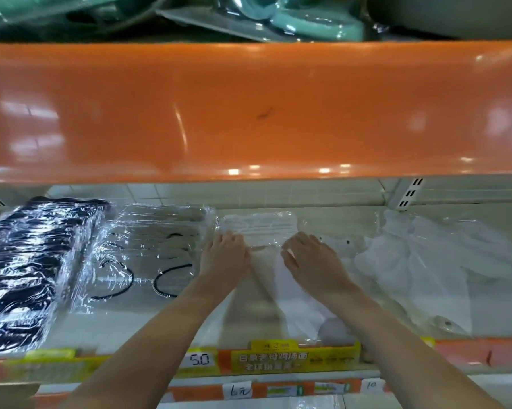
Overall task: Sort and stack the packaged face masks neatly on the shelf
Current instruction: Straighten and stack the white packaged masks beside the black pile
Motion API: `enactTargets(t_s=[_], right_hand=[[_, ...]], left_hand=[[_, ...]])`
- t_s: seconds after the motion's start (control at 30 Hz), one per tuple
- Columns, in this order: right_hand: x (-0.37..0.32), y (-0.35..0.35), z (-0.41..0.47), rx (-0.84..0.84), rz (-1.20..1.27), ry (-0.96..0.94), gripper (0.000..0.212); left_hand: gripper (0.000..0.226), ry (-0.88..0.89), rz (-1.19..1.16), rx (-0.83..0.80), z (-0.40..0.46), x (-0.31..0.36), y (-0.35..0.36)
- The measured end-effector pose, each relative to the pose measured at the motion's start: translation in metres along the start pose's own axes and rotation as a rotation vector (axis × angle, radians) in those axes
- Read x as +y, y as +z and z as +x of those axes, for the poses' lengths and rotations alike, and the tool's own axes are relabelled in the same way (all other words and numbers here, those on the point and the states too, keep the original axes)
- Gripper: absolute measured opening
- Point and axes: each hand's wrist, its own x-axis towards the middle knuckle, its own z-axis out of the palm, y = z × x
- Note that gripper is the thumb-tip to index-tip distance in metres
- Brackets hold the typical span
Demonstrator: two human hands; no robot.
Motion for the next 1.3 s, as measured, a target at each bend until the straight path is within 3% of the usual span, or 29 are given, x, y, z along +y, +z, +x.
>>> enactTargets(t_s=[0.17,0.5,0.73,0.9,1.07,1.3], right_hand=[[-0.010,0.025,0.032,-0.099,-0.036,0.045,0.031],[-0.021,0.035,0.048,-0.135,-0.050,0.054,0.039],[-0.013,0.016,0.003,-0.024,0.012,0.030,0.031],[-0.015,0.021,-0.030,-0.020,-0.019,0.026,0.027],[-0.018,0.032,-0.043,0.033,-0.052,0.017,0.052],[-0.015,0.030,-0.043,0.177,-0.016,-0.038,0.032]], left_hand=[[0.038,0.147,0.129,0.038,0.002,0.013,-0.002],[0.021,0.113,0.039,-0.009,0.011,0.011,-0.008],[0.027,0.154,-0.040,0.123,-0.010,0.017,-0.002],[0.023,0.111,-0.085,0.068,-0.029,0.023,0.004],[0.024,0.073,-0.125,0.042,-0.037,0.030,0.006],[0.025,0.069,-0.235,0.026,-0.040,0.035,0.001]])
